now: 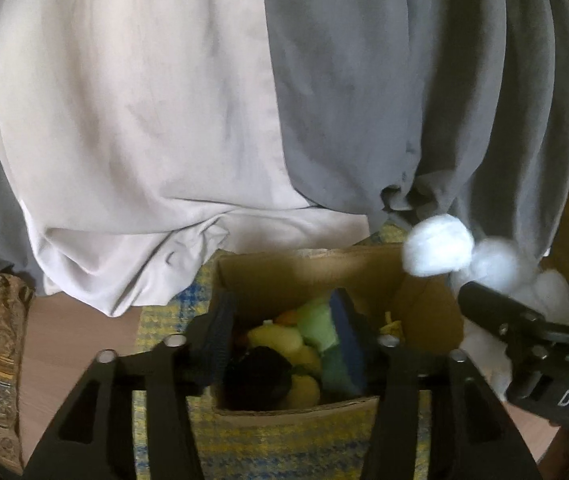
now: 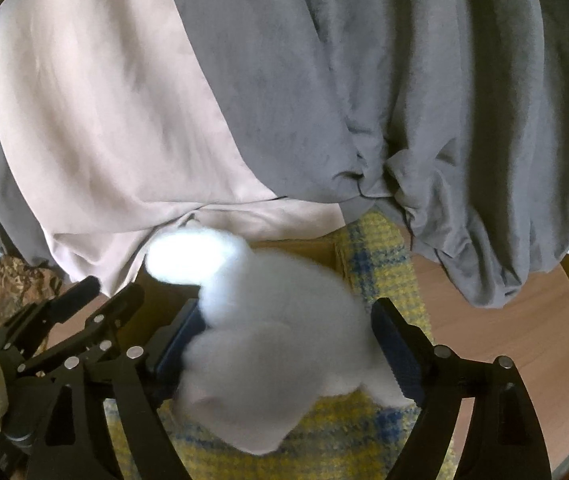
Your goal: Organize objects
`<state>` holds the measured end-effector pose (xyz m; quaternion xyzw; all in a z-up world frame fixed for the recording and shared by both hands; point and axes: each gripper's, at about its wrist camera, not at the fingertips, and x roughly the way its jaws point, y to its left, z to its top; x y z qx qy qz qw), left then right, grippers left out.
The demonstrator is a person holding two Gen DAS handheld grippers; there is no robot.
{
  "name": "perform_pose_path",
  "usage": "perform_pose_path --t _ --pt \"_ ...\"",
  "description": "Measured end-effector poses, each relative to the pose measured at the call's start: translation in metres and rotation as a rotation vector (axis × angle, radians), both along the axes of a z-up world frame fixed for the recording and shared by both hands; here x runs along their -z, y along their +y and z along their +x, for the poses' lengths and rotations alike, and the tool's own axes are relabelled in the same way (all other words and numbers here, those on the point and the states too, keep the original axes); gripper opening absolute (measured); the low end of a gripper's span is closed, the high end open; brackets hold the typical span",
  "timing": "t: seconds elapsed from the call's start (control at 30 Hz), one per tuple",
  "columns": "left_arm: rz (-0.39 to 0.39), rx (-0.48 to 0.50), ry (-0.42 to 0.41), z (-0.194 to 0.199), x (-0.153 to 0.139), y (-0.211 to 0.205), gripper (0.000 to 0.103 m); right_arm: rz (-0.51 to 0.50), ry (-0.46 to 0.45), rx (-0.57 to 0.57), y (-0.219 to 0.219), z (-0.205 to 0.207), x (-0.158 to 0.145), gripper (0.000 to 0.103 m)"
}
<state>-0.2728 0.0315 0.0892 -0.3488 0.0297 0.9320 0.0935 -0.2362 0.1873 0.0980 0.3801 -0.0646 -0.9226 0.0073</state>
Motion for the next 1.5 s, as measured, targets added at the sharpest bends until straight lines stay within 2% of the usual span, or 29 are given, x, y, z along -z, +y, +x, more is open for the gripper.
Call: perform_pose_path --t 0.07,0.17,0.27,0.53,0.73,0.87,1.5 --pt "-0.016 -0.014 0.011 0.002 0.001 0.000 0.066 0.000 0.002 0.006 0.001 0.001 0.000 0.085" --pt "-0.029 -0.033 0.022 0.005 0.001 -0.002 0.072 -0.003 0.001 0.008 0.002 0.003 0.001 0.086" --pt "-0.028 -0.049 0.028 0.008 0.000 -0.005 0.091 -0.001 0.000 0.014 0.002 0.005 0.000 0.091" --pt "-0.047 -0.061 0.046 0.021 -0.005 -0.004 0.091 0.006 0.031 0.026 0.005 0.023 -0.008 0.093" --pt "-0.050 -0.066 0.051 0.036 -0.006 -0.002 0.094 0.012 0.018 0.030 0.006 0.036 -0.005 0.095" --pt "-0.063 -0.092 0.064 0.050 -0.005 -0.003 0.101 0.022 0.012 0.040 0.007 0.047 -0.002 0.096" --pt "-0.072 -0.147 0.054 0.111 0.009 -0.013 0.102 0.009 0.008 0.099 0.018 0.111 0.016 0.100"
